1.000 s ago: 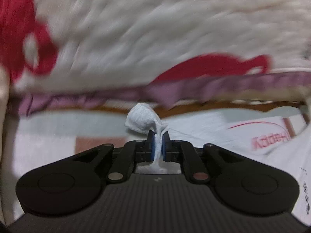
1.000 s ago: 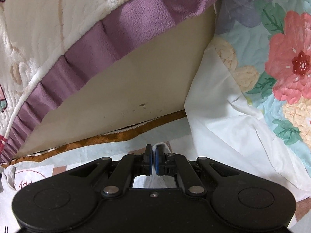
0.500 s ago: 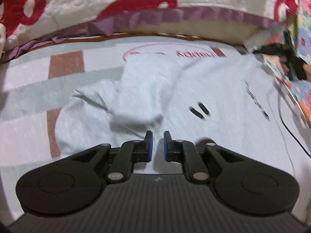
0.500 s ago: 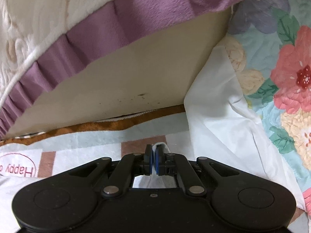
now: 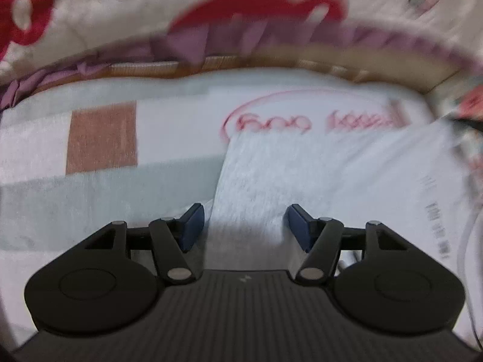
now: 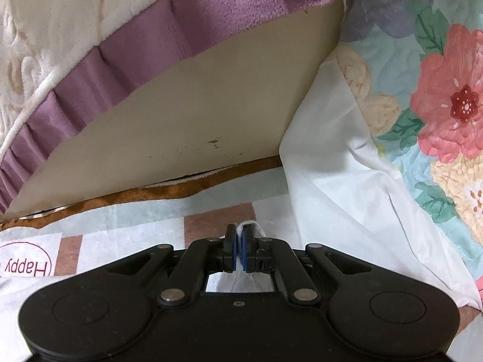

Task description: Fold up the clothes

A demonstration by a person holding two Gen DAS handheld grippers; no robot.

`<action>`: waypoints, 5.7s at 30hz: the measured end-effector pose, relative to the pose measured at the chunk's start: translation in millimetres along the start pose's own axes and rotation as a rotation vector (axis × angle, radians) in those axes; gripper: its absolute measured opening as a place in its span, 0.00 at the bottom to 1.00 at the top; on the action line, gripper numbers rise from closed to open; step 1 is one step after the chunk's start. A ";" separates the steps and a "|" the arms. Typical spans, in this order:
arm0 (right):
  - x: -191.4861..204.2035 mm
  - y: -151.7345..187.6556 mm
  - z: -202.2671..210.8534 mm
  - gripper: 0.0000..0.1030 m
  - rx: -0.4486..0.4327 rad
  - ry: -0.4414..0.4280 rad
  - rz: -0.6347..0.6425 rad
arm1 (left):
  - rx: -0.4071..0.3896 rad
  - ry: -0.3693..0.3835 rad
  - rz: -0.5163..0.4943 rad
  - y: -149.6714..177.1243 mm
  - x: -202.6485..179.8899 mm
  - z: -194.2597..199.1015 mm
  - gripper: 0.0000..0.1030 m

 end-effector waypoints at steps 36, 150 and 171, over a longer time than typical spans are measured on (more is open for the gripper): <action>16.5 2.1 -0.8 0.04 -0.041 0.124 0.050 | -0.360 -0.136 -0.157 -76.2 38.0 34.8 0.51; 396.5 447.7 258.0 0.07 0.442 -0.706 1.487 | -0.074 0.035 0.550 322.7 43.2 101.2 0.64; 332.8 215.5 183.5 0.08 -0.015 -0.488 0.638 | -0.329 0.240 0.303 288.9 -5.7 138.6 0.68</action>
Point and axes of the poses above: each gripper's, at about its wrist camera, not at the fingertips, and z roughly against the way its jaws point, x to its left, y to its underside, the point moved 4 cm from there along -z, roughly the way its jaws point, and after that the axes turned 9 degrees about x, right-handed, at the moved point
